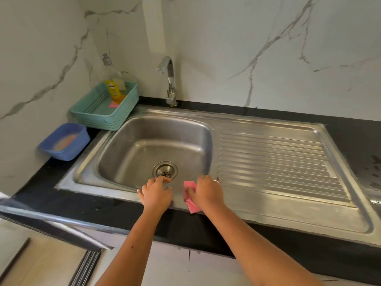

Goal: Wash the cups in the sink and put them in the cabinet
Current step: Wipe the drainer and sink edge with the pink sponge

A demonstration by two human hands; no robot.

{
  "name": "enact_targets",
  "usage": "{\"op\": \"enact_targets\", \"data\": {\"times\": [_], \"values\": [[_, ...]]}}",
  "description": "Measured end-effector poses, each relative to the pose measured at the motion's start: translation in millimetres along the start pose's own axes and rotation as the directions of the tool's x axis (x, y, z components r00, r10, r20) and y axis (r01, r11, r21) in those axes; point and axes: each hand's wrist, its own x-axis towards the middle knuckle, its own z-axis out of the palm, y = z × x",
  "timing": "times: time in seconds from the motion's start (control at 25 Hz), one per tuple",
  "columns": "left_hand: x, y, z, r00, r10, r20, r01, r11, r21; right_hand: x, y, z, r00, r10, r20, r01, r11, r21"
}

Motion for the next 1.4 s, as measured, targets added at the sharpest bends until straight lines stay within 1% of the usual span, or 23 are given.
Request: {"op": "enact_targets", "data": {"times": [0.12, 0.2, 0.32, 0.44, 0.56, 0.64, 0.72, 0.84, 0.92, 1.0, 1.08, 1.16, 1.24, 1.28, 1.36, 1.4], "values": [[9, -18, -15, 0.994, 0.055, -0.099, -0.051, 0.998, 0.044, 4, -48, 16, 0.993, -0.116, -0.01, 0.116, 0.99, 0.083], [17, -20, -24, 0.989, 0.082, -0.127, -0.076, 0.996, 0.051, -2, -69, 27, 0.98, -0.193, -0.046, 0.197, 0.971, 0.136], [23, -17, -29, 0.992, 0.09, -0.087, -0.087, 0.995, 0.042, -9, -73, 40, 0.948, -0.307, -0.084, 0.312, 0.948, 0.064], [19, -7, -20, 0.991, 0.128, -0.038, -0.127, 0.992, 0.024, -11, -57, 31, 0.942, -0.323, -0.09, 0.327, 0.944, 0.041], [13, 17, -4, 0.978, 0.207, 0.017, -0.208, 0.978, 0.026, -22, -16, 16, 0.944, -0.308, -0.123, 0.311, 0.95, 0.01], [8, 40, 10, 0.958, 0.279, 0.061, -0.281, 0.959, 0.029, -36, 26, 4, 0.964, -0.224, -0.144, 0.227, 0.974, 0.0], [-1, 68, 29, 0.929, 0.353, 0.11, -0.357, 0.934, 0.011, -54, 76, -10, 0.983, -0.081, -0.164, 0.081, 0.997, -0.008], [-19, 105, 53, 0.86, 0.473, 0.189, -0.482, 0.876, -0.001, -82, 151, -34, 0.967, 0.127, -0.221, -0.141, 0.989, -0.049], [-33, 126, 68, 0.795, 0.558, 0.238, -0.566, 0.824, -0.044, -100, 201, -52, 0.915, 0.276, -0.294, -0.305, 0.951, -0.058], [-45, 142, 82, 0.733, 0.626, 0.266, -0.63, 0.772, -0.081, -114, 242, -67, 0.829, 0.423, -0.365, -0.462, 0.887, -0.02], [-52, 154, 92, 0.693, 0.661, 0.287, -0.664, 0.741, -0.102, -123, 270, -77, 0.736, 0.551, -0.393, -0.581, 0.813, 0.05], [-56, 169, 102, 0.66, 0.686, 0.306, -0.687, 0.716, -0.123, -127, 295, -84, 0.659, 0.629, -0.413, -0.649, 0.753, 0.11], [-57, 189, 111, 0.633, 0.708, 0.313, -0.704, 0.695, -0.146, -126, 323, -92, 0.611, 0.666, -0.428, -0.665, 0.725, 0.179], [-56, 200, 115, 0.631, 0.712, 0.309, -0.707, 0.691, -0.149, -123, 339, -96, 0.621, 0.665, -0.414, -0.651, 0.733, 0.199], [-50, 225, 122, 0.651, 0.7, 0.294, -0.696, 0.705, -0.136, -109, 366, -103, 0.706, 0.594, -0.385, -0.575, 0.799, 0.179], [-47, 236, 126, 0.663, 0.689, 0.293, -0.689, 0.715, -0.122, -100, 374, -105, 0.742, 0.54, -0.398, -0.523, 0.837, 0.161]]}}
